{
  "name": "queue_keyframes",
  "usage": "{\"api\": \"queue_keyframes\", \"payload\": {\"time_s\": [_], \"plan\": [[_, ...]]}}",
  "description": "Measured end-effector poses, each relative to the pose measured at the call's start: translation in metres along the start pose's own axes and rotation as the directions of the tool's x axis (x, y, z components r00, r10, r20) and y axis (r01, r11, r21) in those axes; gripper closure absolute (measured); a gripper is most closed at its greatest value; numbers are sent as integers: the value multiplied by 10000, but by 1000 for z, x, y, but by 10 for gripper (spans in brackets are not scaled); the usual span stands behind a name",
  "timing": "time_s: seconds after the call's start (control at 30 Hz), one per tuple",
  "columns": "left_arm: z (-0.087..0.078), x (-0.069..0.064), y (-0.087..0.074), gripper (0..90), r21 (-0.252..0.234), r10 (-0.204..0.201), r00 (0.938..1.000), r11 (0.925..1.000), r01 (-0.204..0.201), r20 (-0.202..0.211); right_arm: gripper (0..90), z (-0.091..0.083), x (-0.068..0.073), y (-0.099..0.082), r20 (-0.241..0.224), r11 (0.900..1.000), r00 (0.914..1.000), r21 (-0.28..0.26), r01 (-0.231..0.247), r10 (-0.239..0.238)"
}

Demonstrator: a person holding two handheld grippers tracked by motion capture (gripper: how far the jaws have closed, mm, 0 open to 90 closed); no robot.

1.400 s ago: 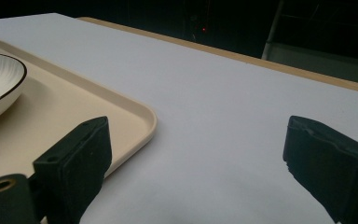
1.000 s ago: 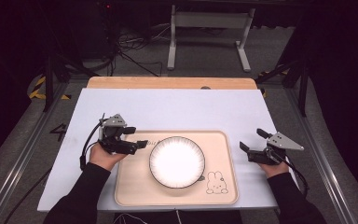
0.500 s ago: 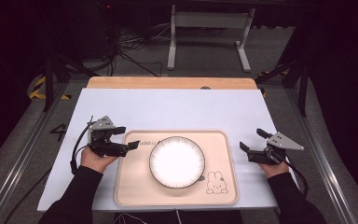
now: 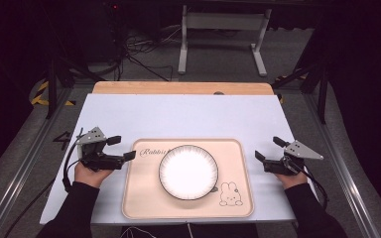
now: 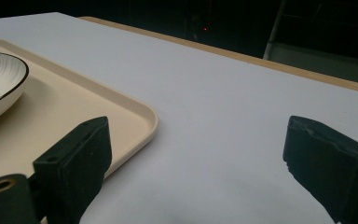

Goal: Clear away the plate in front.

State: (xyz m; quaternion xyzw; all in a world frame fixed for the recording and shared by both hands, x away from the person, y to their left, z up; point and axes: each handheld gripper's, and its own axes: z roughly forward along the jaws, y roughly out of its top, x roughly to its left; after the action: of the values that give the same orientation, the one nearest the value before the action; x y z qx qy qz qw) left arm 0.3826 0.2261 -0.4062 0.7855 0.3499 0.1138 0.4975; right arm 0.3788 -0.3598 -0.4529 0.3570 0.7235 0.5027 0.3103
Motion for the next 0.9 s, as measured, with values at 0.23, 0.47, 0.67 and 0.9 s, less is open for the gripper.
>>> {"api": "queue_keyframes", "payload": {"time_s": [0.23,0.47,0.67,0.9], "plan": [[-7,4,-8,134,-379,-217,9995,9991,208,-228,83,0,0,0,9,10000,10000,-6,-8,8],[-14,9,-19,111,-1211,-188,9990,9926,136,-413,83,0,0,0,1,10000,10000,-15,-13,13],[-17,13,-30,66,-1817,-223,9993,9832,162,-315,83,0,0,0,-10,10000,10000,-23,-35,35],[-21,16,-44,38,-2379,-473,9974,9707,333,-537,82,0,0,0,-27,10000,10000,-23,-30,30]]}}
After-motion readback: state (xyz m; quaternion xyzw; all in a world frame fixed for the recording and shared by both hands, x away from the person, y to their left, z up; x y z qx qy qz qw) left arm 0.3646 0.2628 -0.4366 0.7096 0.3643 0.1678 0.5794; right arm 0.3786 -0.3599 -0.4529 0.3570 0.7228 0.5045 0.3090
